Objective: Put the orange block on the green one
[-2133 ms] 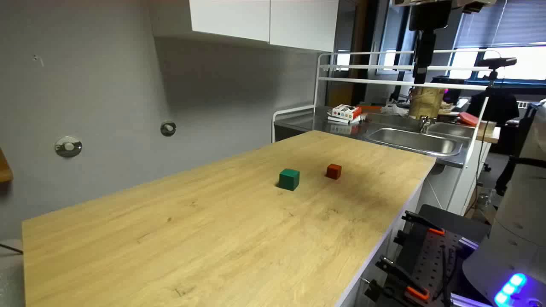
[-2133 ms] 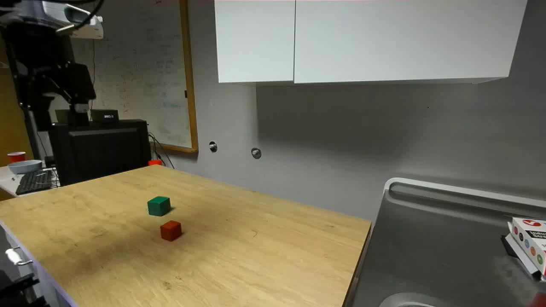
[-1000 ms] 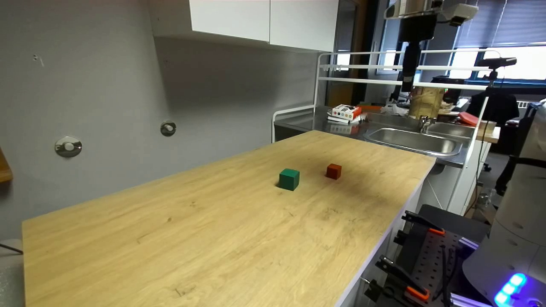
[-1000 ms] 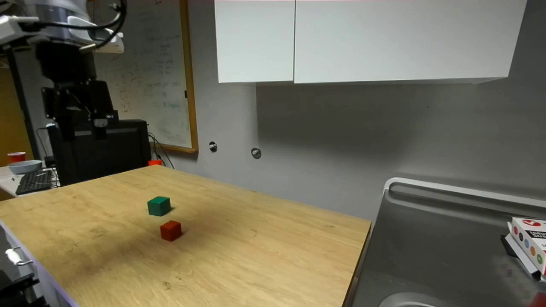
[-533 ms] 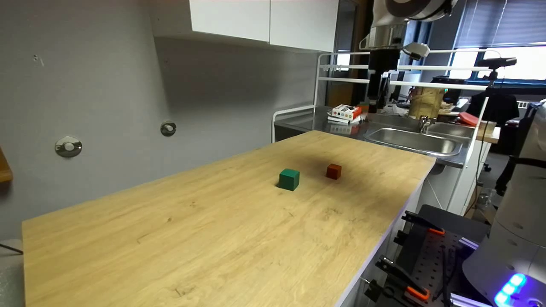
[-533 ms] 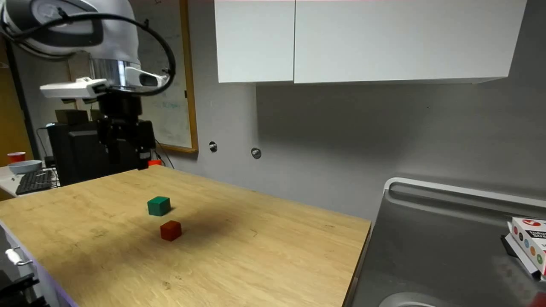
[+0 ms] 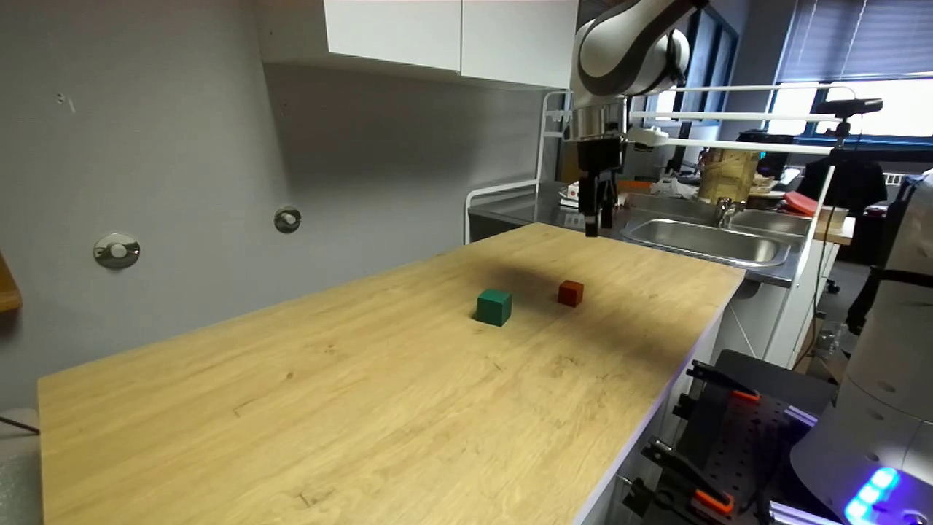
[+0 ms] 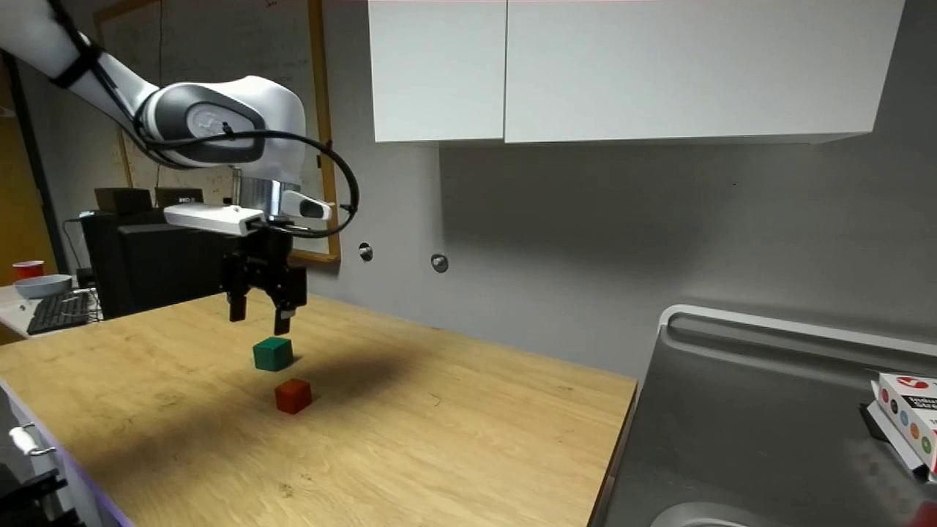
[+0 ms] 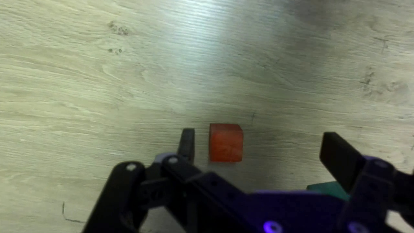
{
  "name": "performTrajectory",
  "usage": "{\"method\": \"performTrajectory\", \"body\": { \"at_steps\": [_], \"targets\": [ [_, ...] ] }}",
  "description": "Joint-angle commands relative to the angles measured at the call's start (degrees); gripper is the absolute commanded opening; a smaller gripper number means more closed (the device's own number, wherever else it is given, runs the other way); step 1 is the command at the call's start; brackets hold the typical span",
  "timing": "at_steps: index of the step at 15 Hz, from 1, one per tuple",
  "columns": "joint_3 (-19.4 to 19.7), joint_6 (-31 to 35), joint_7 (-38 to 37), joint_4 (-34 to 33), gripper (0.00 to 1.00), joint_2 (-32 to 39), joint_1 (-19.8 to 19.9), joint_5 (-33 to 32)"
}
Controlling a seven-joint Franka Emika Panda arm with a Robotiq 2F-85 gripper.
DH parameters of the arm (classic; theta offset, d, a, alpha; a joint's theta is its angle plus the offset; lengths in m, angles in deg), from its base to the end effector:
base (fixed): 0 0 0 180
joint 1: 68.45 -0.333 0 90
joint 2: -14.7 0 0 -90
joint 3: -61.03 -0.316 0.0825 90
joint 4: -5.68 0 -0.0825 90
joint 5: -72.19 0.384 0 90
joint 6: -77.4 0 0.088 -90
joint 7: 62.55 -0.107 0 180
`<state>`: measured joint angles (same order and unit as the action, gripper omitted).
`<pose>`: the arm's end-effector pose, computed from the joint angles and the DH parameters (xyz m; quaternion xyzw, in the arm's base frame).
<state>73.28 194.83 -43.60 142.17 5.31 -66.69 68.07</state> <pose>0.4404 -0.1140 0.3704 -0.9941 -0.0650 0.0859 0.0116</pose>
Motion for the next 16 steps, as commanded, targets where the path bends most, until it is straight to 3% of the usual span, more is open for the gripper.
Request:
{"method": "performTrajectory", "body": {
  "at_steps": [1,8,15,16],
  "targets": [
    [-1.53,-1.8,1.91,-6.99,1.0,9.52,1.46,0.97],
    [-3.74,-4.19,5.12,-15.61,1.0,23.31,4.53,2.07],
    [-7.18,-8.06,6.49,-22.31,1.0,31.77,6.65,2.83],
    [-7.58,-8.71,6.44,-23.24,0.95,32.71,6.76,2.66]
  ]
}}
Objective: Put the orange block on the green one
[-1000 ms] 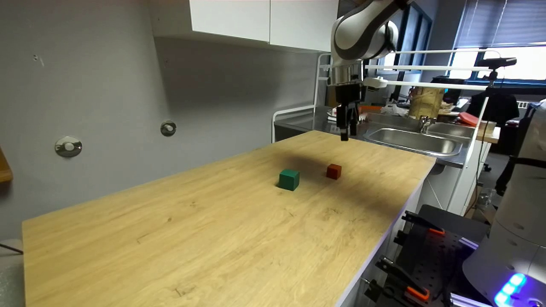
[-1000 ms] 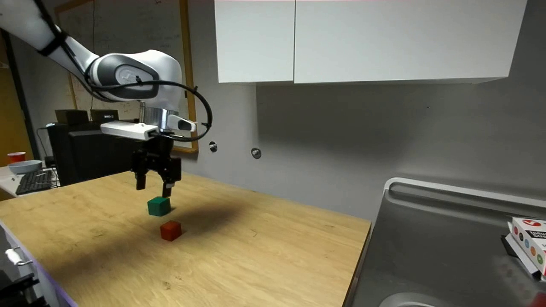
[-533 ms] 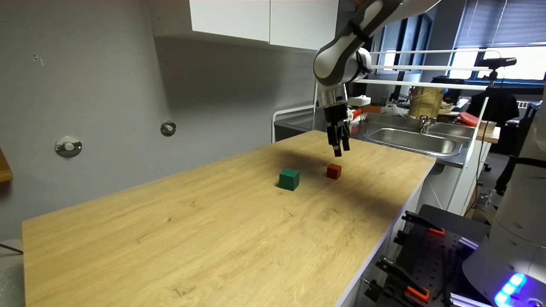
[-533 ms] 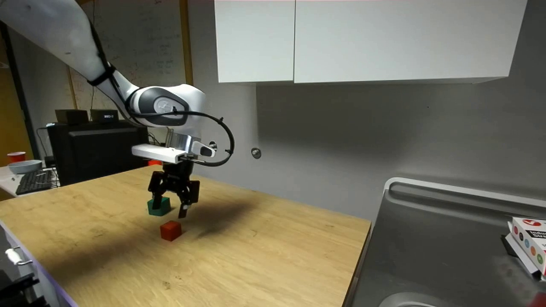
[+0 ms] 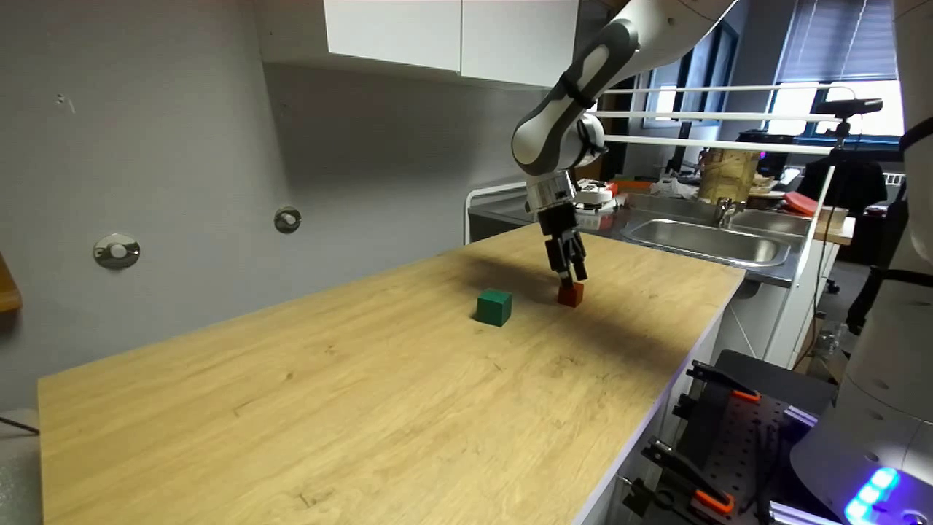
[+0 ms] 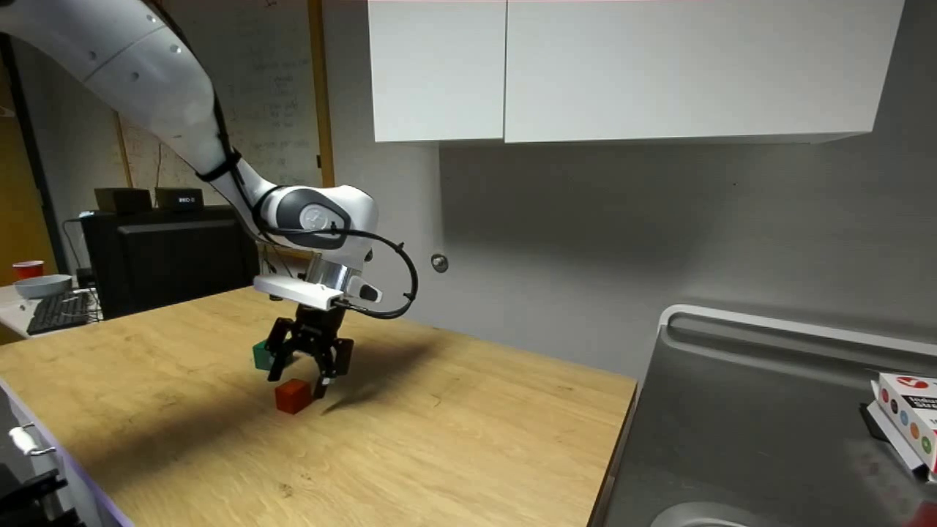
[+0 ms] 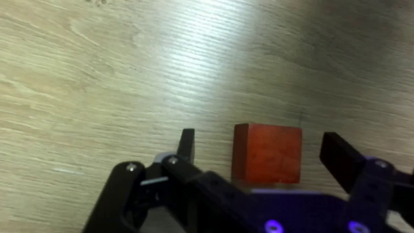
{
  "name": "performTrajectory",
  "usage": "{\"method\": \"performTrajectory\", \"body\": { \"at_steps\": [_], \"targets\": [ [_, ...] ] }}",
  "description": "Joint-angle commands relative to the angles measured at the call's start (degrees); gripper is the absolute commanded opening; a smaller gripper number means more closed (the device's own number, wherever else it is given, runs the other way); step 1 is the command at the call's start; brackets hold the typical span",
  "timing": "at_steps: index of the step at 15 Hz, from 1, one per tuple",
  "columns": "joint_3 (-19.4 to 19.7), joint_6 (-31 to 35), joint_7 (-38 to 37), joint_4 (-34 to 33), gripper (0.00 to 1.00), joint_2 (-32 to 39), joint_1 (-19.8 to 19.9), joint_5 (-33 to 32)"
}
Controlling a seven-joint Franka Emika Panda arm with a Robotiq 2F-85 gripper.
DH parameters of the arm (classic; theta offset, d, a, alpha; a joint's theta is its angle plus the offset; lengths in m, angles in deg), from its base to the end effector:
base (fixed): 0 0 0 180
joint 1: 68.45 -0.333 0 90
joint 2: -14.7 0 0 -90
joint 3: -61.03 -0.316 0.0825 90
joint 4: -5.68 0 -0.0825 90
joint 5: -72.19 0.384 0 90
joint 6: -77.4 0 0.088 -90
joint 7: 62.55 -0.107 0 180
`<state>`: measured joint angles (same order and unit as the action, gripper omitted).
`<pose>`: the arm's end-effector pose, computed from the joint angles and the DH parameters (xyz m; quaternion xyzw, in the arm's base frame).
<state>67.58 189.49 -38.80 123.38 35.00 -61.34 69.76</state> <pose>0.5221 -0.1298 0.2373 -0.9692 -0.0968 0.2234 0.0361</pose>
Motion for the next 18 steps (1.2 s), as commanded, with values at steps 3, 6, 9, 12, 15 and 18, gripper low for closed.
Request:
{"method": "performTrajectory", "body": {
  "at_steps": [3,6,9,12,15,18],
  "targets": [
    [-2.6,-4.61,1.53,-6.64,0.7,5.04,1.76,0.65],
    [-3.03,-5.79,1.44,-8.59,0.47,6.53,2.17,0.67],
    [-3.12,-6.62,0.93,-9.72,0.23,6.8,2.25,0.34],
    [-3.17,-7.48,0.48,-10.85,0.18,5.5,2.03,-0.13],
    [-3.46,-8.5,-0.04,-12.81,0.18,3.92,1.26,-0.91],
    [-4.02,-10.42,-0.7,-15.83,0.18,2.65,-0.26,-2.49]
  ]
}}
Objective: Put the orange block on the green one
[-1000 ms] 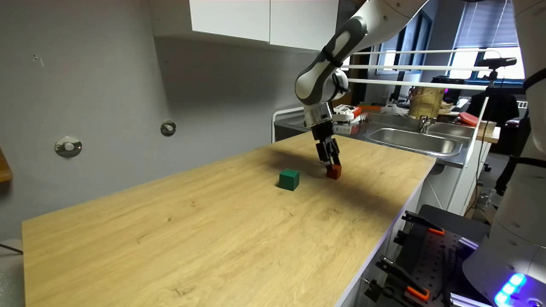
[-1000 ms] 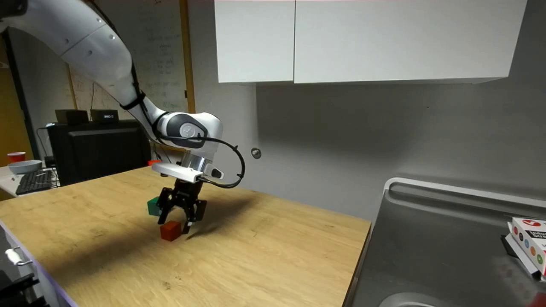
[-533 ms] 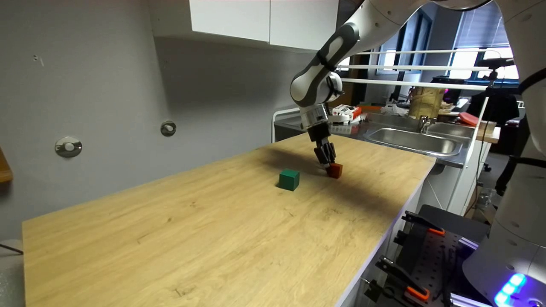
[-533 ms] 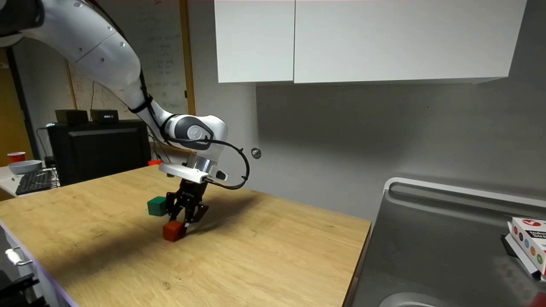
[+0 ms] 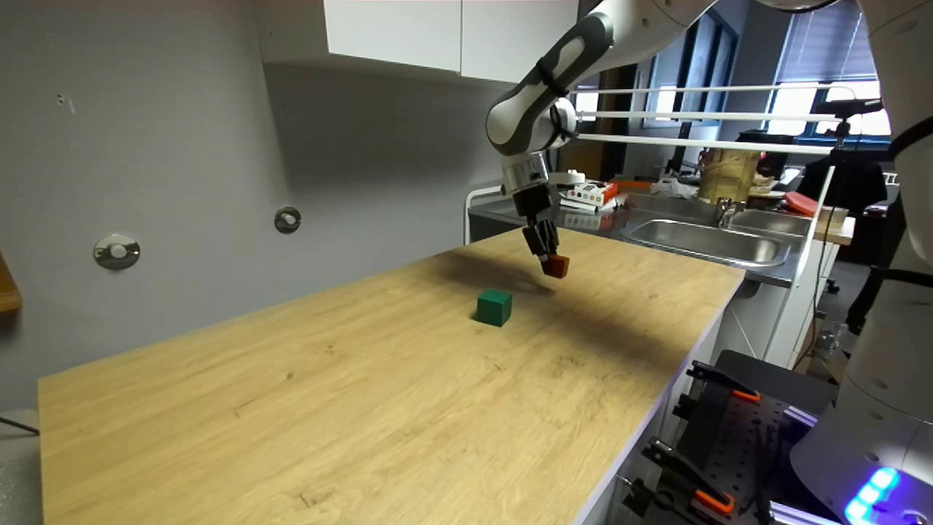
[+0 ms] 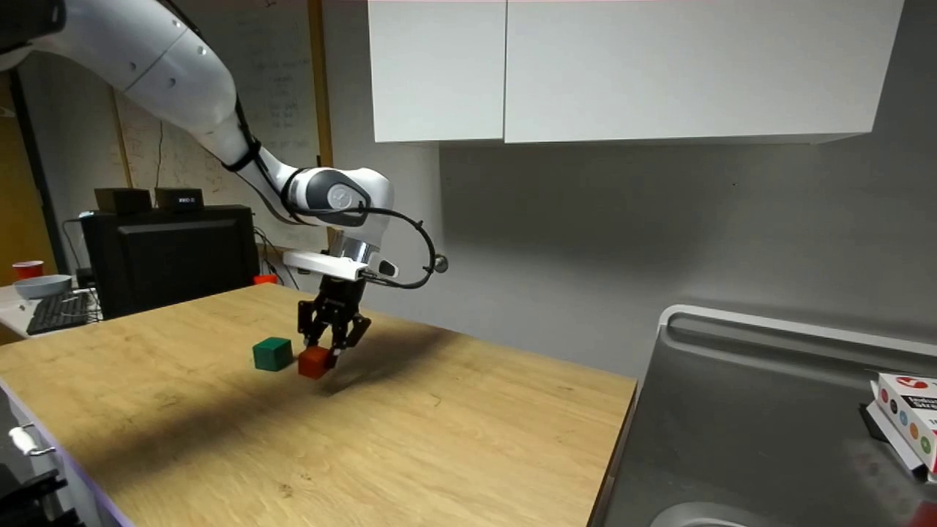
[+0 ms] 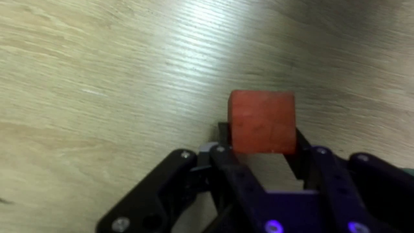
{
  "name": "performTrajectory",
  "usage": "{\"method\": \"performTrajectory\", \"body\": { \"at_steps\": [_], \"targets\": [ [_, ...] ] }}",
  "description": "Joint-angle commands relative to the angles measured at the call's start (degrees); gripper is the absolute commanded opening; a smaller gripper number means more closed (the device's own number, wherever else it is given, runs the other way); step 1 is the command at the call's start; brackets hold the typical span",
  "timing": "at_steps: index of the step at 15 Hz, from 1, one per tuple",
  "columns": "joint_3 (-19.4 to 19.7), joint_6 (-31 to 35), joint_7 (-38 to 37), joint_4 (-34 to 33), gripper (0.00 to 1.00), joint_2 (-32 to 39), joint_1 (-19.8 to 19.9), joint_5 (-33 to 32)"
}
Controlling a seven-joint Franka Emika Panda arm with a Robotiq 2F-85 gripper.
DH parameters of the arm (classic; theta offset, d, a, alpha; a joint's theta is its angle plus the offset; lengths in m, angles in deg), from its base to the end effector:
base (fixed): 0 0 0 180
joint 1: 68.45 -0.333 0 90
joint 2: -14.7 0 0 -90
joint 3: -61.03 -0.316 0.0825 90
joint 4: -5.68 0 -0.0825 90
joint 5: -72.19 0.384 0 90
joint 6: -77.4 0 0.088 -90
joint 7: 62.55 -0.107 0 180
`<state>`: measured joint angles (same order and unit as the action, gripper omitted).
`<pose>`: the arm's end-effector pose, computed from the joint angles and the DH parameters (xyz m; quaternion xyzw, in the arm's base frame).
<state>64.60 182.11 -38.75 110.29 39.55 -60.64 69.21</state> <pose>0.5797 -0.1192 0.2714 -0.9691 -0.1174 0.2150 0.0298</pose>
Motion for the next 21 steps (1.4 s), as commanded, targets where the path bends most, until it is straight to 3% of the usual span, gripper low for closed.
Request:
{"method": "performTrajectory", "body": {
  "at_steps": [1,13,21],
  "targets": [
    [-1.28,-3.66,-0.83,-3.69,0.18,-2.16,-1.45,-2.44],
    [-6.29,-9.61,-2.0,-10.24,0.18,1.85,-10.38,-8.37],
    [-7.79,-11.79,-1.93,-11.88,0.18,6.09,-13.01,-9.7]
  ]
}}
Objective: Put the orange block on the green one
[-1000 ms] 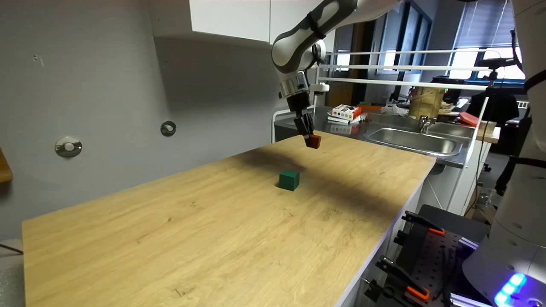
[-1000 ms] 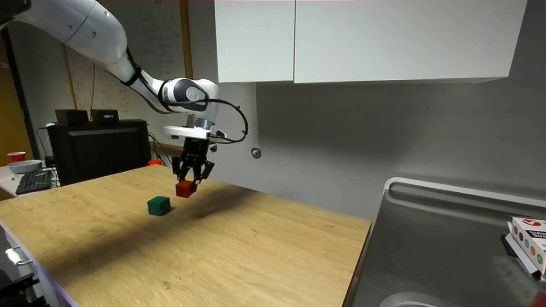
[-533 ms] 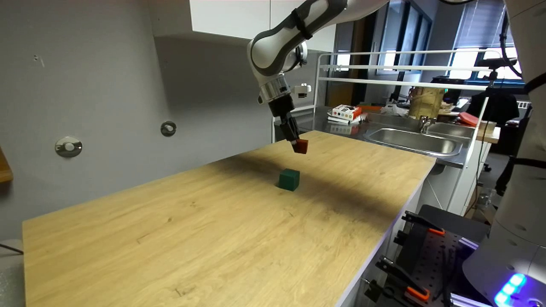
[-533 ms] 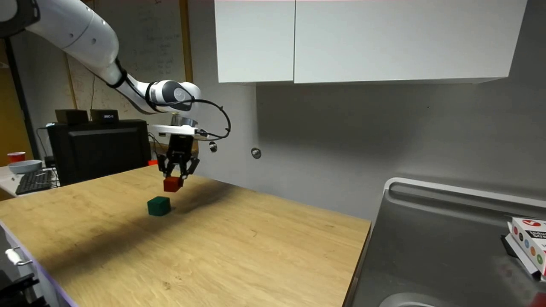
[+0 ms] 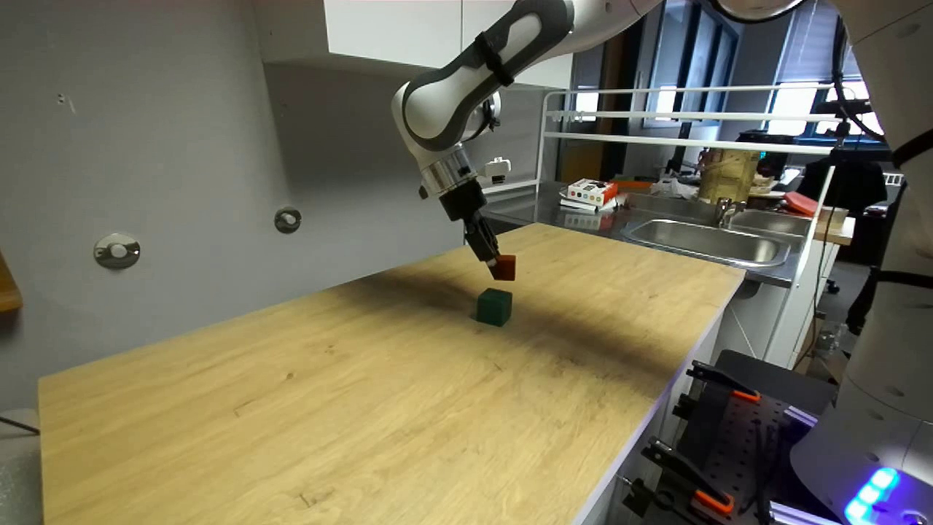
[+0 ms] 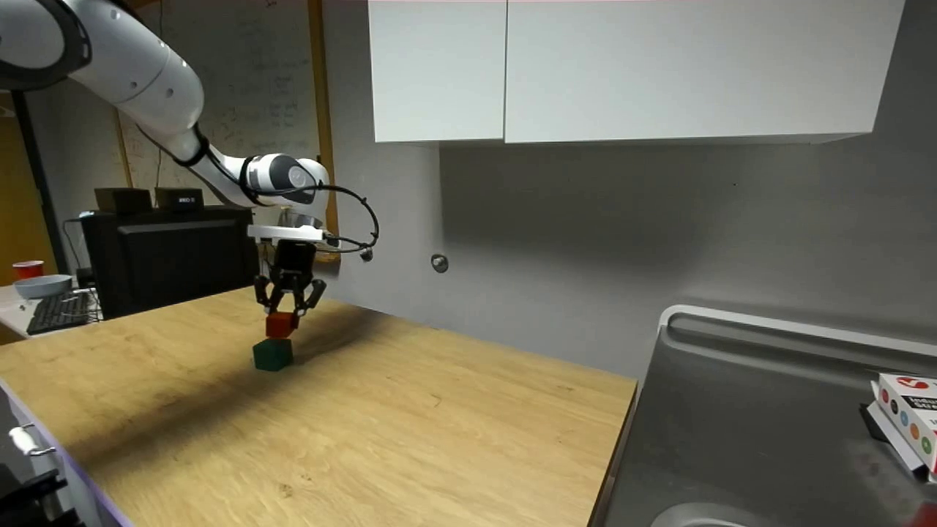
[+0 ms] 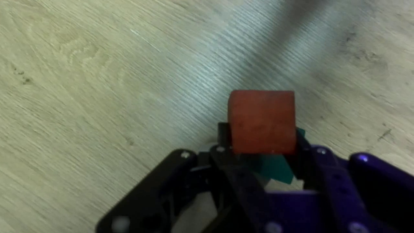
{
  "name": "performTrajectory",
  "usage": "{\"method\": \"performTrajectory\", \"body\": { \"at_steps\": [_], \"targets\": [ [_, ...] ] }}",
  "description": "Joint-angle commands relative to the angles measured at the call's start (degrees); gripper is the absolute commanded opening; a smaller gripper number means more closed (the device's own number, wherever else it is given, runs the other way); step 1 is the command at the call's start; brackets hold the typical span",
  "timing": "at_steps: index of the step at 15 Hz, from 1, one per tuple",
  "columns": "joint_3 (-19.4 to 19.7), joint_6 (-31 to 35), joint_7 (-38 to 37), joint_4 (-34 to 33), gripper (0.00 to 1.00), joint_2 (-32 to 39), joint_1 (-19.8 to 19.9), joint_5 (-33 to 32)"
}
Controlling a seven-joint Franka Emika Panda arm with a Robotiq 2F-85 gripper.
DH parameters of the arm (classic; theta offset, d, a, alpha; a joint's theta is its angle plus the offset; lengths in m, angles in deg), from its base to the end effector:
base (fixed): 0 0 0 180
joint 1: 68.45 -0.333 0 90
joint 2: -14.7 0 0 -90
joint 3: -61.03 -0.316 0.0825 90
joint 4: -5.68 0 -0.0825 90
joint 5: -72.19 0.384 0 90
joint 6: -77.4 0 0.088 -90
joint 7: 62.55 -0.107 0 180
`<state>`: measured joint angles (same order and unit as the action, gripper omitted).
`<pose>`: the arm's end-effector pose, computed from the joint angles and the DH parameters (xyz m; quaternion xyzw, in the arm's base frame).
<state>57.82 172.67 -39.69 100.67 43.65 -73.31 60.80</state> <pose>0.6137 0.0642 0.2890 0.9216 0.2895 -0.2540 0.0473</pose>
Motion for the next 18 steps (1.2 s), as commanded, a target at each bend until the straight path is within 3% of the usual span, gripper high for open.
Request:
{"method": "performTrajectory", "body": {
  "at_steps": [1,6,7,8,13,18],
  "targets": [
    [-1.21,-2.48,-1.03,-2.15,0.18,2.58,-0.56,-1.42],
    [-1.75,-4.12,-1.16,-2.77,0.18,4.61,-1.71,-2.4],
    [-1.77,-4.6,-1.2,-3.28,0.25,4.93,-1.93,-2.72],
    [-1.86,-4.96,-1.21,-3.45,0.62,4.98,-2.11,-2.98],
    [-1.9,-5.87,-1.23,-4.62,0.97,5.78,-2.57,-3.4],
    [-1.8,-8.28,-1.46,-6.05,1.0,5.71,-2.89,-4.24]
  ]
}}
